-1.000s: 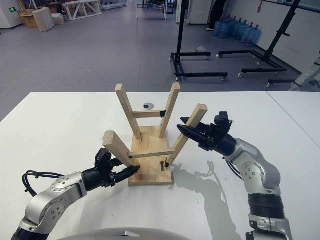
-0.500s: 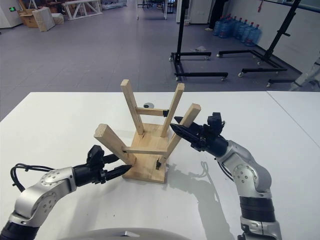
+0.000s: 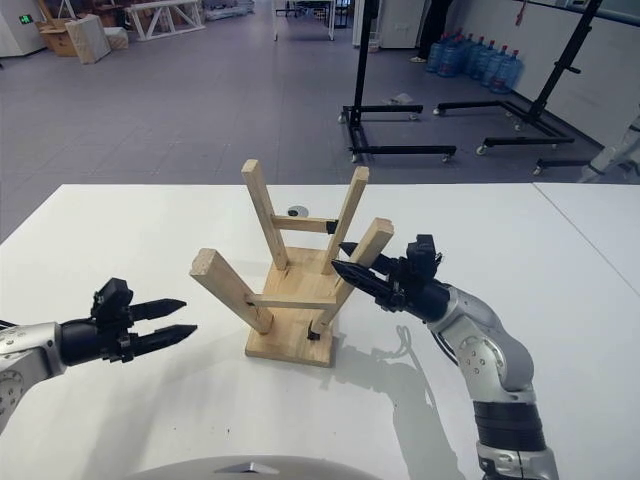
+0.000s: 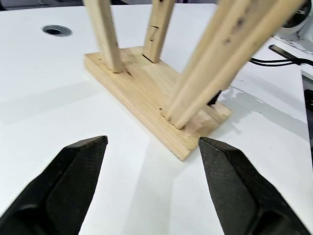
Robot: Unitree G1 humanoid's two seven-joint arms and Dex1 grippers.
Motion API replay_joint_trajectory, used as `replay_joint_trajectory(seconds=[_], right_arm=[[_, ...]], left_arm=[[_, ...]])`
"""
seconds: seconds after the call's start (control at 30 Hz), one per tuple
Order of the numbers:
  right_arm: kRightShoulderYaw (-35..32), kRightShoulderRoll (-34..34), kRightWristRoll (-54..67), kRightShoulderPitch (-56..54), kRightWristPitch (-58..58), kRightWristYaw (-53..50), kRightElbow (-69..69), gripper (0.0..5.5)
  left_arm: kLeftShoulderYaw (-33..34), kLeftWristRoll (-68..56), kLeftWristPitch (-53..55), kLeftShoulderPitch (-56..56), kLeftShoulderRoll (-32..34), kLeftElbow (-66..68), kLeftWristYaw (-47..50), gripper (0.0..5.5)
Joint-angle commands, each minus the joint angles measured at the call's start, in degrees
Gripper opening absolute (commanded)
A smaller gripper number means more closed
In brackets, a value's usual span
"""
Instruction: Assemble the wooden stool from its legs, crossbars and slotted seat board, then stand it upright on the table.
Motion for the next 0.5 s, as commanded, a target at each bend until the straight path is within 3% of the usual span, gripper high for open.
replay_joint_trajectory(seconds=[0.03,0.13,0.5], right_arm=[[0.27,-2.33,-2.76,-1.65,-0.76,0.97,2.65,2.11],[-0.32,-3.25,-1.59,-2.08,0.06,1.66,2.96,2.11],[-2.07,-4.03,2.07,0.41,3.13,0.90,-1.05,2.09]], left_arm=[[5.52,-6.26,4.31,-4.68,1.17,-0.08,0.71,3.39],[8.47,-11.43,7.40,-6.34,0.35,-1.49,2.54,3.39],[8.16,-12.27,7.75,-7.81,-0.52,-0.39,5.71,3.39]])
